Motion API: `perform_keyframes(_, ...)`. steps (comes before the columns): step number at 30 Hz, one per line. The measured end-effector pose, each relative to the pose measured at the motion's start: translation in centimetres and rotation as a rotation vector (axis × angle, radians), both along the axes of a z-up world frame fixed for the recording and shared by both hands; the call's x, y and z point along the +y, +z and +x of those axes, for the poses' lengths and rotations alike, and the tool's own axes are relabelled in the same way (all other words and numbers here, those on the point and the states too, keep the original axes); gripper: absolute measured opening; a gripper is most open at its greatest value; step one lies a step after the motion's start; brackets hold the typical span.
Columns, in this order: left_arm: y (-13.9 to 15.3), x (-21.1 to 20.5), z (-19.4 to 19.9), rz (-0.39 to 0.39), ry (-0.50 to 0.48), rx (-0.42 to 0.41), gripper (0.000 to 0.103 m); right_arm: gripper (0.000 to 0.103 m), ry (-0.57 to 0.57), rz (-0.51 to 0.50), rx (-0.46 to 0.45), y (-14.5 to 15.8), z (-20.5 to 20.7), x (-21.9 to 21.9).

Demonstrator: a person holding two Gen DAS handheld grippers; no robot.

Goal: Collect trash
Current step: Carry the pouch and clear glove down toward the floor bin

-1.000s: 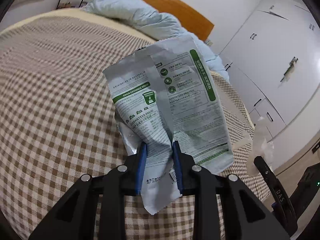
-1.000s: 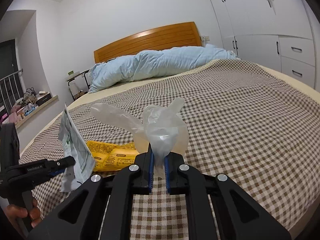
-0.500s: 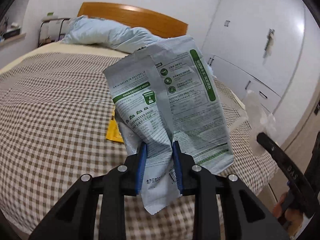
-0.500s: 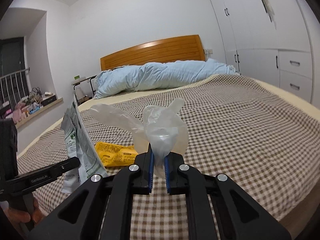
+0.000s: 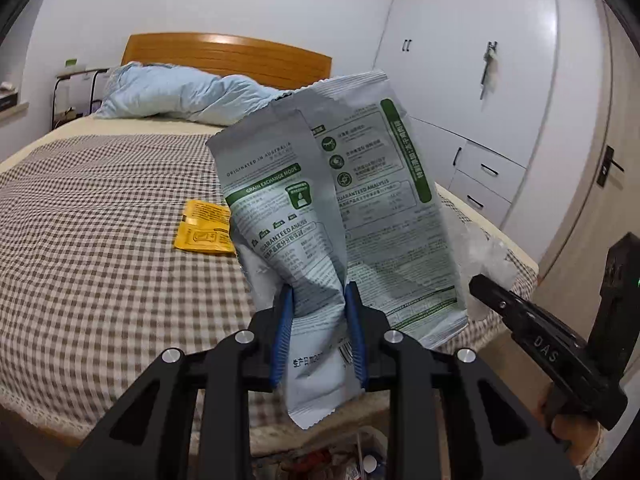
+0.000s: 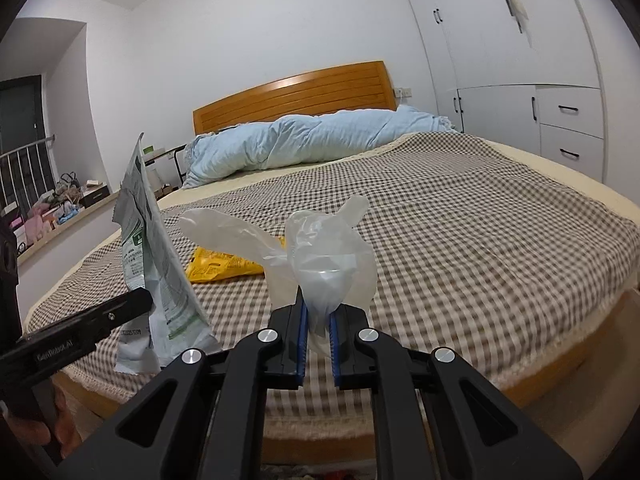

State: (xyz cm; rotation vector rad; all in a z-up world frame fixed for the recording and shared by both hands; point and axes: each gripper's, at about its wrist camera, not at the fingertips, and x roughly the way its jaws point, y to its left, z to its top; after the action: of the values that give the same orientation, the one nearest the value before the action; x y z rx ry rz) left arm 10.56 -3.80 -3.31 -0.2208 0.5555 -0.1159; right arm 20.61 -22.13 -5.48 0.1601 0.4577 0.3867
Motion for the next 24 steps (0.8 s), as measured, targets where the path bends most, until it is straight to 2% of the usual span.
perform_keyframes(6, -1.5, -1.5, -3.8, 0.029, 0.006, -0.013, 0.024, 0.009, 0.001, -0.006, 0.028, -1.4, -2.4, -0.7)
perform_keyframes(13, -4.0, -1.8, -6.9, 0.022, -0.004, 0.043, 0.024, 0.009, 0.022, -0.037, 0.045, -2.9, -5.6, -0.7)
perform_keyframes(24, -6.6, -2.0, -11.3, 0.055, -0.033, 0.113, 0.024, 0.009, 0.07, -0.096, 0.074, -5.4, -9.9, -0.3)
